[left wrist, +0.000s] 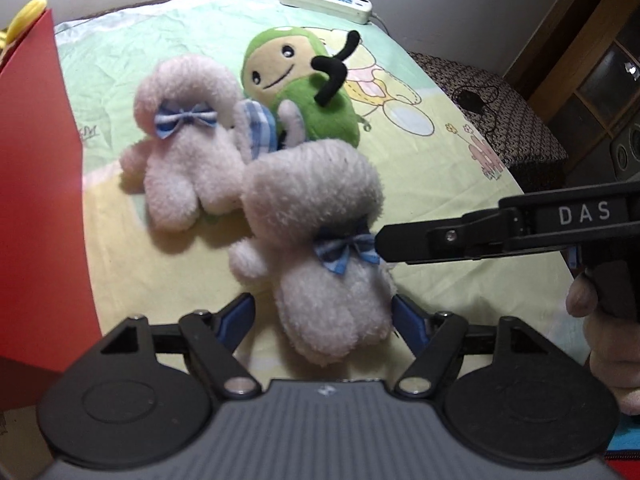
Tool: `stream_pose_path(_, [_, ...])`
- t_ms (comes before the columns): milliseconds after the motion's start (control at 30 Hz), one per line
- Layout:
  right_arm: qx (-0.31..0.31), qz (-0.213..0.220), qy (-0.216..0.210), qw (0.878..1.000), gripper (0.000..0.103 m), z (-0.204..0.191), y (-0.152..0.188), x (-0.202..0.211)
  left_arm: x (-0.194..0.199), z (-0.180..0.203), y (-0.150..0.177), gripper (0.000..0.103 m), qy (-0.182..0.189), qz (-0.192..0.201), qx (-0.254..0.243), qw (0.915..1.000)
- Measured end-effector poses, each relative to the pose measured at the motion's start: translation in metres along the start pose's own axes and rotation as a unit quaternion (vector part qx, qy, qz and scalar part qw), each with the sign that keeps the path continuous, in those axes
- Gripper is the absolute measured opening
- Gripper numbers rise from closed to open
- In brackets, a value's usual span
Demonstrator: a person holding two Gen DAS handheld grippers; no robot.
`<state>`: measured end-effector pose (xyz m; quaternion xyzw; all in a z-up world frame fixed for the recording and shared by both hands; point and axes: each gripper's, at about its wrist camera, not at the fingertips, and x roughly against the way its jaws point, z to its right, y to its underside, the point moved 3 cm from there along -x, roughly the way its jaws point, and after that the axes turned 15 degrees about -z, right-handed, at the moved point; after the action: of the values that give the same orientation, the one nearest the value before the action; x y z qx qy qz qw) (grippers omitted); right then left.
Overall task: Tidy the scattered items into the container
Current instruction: 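Lift the white bunny with both grippers and carry it toward the red box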
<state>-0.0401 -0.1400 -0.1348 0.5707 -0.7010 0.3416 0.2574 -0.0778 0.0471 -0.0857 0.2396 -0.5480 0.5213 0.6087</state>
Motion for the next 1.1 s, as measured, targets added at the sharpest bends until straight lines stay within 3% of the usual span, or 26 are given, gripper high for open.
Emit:
stream_pose_path(267, [0.026,0.014,-0.007,1.000,0.052,-0.008,-0.017,-0.017,-0.008,0.006,-0.017,0.079,-0.017,0.017,-0.003,0.9997])
stream_pose_path(400, [0.036,-0.001,-0.013,0.999,0.051,-0.011,-0.021,-0.028,-0.011,0.006,-0.020,0.073,-0.028,0.011,-0.008,0.9995])
stream_pose_path(467, [0.041,-0.008,-0.010,0.999,0.049,-0.010,-0.019,-0.031,-0.014,0.006,-0.018,0.071,-0.024,0.007,-0.006,0.9997])
stream_pose_path(733, [0.049,-0.012,-0.004,0.999,0.044,-0.015,-0.010,-0.028,-0.015,0.027,-0.004,0.066,-0.064,-0.001,-0.056,0.9964])
stream_pose_path(933, [0.059,-0.019,-0.006,0.998,0.043,-0.022,0.001,-0.022,-0.004,0.025,0.007,0.063,-0.059,0.008,-0.038,0.9975])
stream_pose_path(1100, [0.097,-0.021,-0.001,0.995,0.043,-0.039,0.017,-0.019,0.009,0.033,0.024,0.062,-0.085,0.015,-0.043,0.9954])
